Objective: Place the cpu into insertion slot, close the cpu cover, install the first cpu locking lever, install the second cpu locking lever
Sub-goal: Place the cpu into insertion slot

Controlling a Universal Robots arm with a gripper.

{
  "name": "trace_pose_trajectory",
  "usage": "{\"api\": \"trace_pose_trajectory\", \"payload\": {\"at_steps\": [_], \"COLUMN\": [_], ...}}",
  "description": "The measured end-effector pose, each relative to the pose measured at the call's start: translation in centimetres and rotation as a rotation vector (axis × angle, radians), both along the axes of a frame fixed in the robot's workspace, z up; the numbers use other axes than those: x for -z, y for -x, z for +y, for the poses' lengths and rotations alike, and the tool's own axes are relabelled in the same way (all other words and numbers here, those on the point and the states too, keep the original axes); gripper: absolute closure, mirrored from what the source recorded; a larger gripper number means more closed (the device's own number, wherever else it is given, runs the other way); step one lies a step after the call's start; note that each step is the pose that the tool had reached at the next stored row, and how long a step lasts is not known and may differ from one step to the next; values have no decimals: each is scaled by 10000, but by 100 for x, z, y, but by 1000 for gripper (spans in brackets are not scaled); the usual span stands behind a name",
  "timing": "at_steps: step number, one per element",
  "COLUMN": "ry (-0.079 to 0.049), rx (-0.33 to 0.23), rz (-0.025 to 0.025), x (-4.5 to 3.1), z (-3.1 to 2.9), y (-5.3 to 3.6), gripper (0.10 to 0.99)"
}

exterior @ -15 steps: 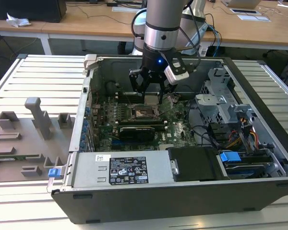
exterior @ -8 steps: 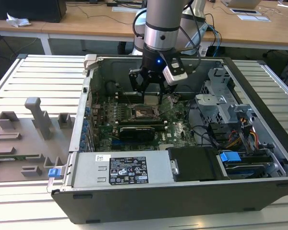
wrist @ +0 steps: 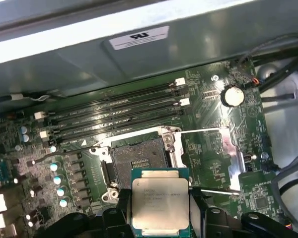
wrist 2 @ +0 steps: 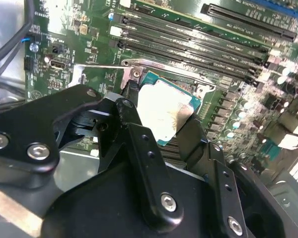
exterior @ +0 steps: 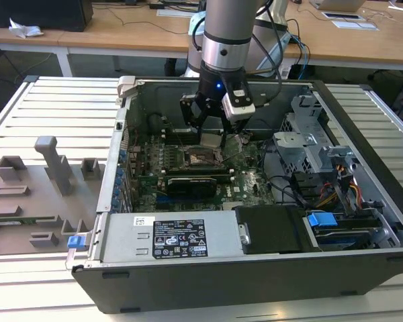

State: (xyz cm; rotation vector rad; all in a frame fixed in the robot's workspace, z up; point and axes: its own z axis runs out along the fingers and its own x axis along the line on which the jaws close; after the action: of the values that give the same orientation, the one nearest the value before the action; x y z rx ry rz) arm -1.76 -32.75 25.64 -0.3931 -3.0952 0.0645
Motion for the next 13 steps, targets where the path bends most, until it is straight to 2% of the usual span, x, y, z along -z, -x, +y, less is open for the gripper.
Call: {"api": "trace_pose_trajectory", "payload": {"at_steps": [9,13], "ry": [26,39], "rx": [1290,1654], "rz": [0,-1], "x": [4,5], "z": [0,0], "y": [0,0], "gripper": [541,541]}}
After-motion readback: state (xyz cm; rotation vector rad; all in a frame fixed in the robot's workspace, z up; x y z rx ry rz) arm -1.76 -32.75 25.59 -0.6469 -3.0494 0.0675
